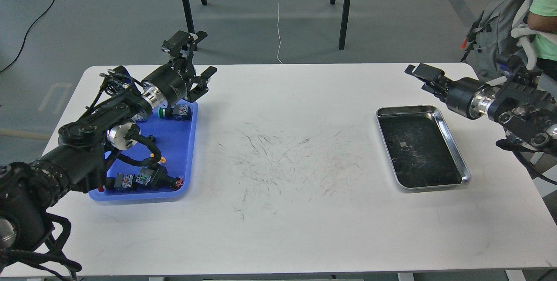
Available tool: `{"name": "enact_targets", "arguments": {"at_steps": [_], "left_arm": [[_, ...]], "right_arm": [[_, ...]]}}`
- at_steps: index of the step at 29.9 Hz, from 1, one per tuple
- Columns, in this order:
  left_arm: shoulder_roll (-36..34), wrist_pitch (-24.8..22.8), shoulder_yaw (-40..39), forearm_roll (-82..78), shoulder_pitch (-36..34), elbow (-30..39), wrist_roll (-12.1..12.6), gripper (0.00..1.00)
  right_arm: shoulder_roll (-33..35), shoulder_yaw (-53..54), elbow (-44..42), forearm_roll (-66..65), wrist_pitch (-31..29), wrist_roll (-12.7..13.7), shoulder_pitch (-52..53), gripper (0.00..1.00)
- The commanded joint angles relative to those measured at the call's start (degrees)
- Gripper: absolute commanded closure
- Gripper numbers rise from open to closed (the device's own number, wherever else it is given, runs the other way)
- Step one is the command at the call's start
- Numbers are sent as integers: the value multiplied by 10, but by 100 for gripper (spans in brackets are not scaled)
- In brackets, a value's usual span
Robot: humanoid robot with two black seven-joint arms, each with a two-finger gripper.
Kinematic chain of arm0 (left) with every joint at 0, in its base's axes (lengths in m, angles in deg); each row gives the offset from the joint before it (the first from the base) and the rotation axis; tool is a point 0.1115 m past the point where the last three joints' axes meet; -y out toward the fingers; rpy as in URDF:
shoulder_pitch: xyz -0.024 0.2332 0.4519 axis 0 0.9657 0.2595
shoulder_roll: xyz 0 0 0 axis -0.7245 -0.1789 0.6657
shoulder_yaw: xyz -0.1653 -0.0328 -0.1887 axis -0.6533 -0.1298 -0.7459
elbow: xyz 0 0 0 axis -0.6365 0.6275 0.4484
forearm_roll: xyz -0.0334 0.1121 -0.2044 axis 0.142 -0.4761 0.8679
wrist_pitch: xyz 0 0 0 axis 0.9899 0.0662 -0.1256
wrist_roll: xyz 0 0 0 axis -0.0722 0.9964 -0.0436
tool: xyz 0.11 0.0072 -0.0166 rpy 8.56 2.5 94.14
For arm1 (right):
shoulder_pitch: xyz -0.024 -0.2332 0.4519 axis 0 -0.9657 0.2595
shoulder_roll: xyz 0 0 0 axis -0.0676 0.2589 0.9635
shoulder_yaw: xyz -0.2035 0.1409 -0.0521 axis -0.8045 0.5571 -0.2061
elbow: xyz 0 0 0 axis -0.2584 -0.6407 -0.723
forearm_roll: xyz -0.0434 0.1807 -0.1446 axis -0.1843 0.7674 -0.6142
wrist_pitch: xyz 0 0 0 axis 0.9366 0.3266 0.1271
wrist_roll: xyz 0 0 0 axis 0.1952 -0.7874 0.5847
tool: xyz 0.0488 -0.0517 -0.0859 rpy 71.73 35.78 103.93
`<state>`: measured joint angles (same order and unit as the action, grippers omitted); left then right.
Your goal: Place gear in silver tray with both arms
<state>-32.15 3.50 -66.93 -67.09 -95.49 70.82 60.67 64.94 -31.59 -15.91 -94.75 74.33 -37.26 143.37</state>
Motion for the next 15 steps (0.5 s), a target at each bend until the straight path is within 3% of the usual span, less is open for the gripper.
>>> {"name": "enact_targets", "arguments": {"at_steps": [1, 15], "left_arm": [[-3, 0, 5, -3, -1, 7, 0, 0], [-82, 0, 111, -11, -6, 166, 0, 0]], "right_arm": [[1, 42, 1, 40, 1, 0, 1, 9], [-2, 168, 1, 68, 6, 0, -30, 7]]}}
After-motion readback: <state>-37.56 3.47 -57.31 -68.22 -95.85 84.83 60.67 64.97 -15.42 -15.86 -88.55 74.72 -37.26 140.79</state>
